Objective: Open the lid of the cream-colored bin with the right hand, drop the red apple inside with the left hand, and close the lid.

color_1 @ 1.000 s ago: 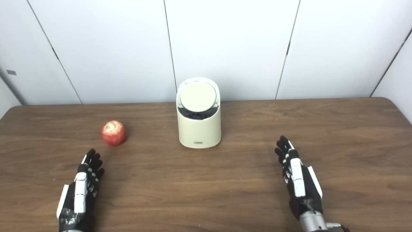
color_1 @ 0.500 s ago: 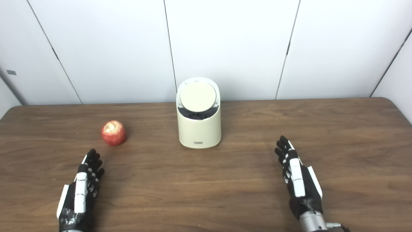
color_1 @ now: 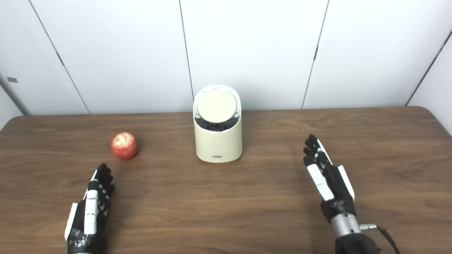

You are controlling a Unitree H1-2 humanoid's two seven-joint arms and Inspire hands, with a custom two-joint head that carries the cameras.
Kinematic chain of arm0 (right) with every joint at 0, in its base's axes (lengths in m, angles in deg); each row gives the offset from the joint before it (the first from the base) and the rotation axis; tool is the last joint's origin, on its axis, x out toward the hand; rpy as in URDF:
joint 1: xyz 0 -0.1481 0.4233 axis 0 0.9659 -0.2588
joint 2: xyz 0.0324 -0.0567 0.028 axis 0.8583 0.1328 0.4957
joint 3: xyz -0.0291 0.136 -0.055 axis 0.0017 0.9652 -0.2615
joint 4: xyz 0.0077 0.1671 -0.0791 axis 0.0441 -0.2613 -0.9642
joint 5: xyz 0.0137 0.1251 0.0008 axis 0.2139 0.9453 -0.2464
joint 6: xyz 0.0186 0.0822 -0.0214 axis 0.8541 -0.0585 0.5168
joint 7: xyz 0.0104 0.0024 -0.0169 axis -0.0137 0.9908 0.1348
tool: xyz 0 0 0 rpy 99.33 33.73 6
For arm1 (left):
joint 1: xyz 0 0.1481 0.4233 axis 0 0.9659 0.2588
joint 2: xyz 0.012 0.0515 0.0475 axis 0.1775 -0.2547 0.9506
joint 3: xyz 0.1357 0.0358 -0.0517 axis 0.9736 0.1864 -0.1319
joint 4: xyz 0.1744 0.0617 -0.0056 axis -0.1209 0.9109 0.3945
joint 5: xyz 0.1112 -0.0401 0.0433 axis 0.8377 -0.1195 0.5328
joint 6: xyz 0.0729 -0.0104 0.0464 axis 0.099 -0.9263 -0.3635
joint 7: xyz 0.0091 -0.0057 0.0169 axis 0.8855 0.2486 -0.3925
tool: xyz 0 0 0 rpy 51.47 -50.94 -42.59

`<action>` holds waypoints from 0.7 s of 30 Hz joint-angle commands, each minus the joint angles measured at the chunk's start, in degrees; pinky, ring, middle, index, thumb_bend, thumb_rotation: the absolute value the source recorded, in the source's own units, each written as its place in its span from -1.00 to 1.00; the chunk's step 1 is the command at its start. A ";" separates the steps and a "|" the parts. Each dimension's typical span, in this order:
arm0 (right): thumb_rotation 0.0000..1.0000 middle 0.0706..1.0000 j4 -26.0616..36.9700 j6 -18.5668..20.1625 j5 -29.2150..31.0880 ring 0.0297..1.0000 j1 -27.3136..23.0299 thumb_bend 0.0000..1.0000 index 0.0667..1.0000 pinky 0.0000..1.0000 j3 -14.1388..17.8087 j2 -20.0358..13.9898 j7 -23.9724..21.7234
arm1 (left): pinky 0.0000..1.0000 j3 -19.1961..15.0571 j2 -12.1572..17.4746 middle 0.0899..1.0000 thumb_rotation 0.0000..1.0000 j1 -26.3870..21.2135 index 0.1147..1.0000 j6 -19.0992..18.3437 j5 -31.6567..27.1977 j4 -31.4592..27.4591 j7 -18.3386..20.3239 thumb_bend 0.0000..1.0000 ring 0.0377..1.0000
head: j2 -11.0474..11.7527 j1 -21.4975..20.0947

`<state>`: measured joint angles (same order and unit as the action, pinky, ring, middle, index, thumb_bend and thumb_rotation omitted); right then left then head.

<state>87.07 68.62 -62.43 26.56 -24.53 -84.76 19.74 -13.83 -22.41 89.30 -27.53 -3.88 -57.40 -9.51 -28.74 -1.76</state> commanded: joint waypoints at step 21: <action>0.12 0.90 -3.26 10.96 -19.45 0.89 -26.14 0.94 0.87 0.72 -7.74 0.84 2.46 | 1.00 1.25 -1.01 1.00 0.96 0.97 1.00 2.46 -0.11 1.19 0.53 -0.11 1.00 | 3.95 0.73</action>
<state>83.18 80.14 -80.91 4.04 -32.20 -83.77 21.47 -13.34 -22.77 89.30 -26.87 -4.17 -57.14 -9.27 -24.78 -0.97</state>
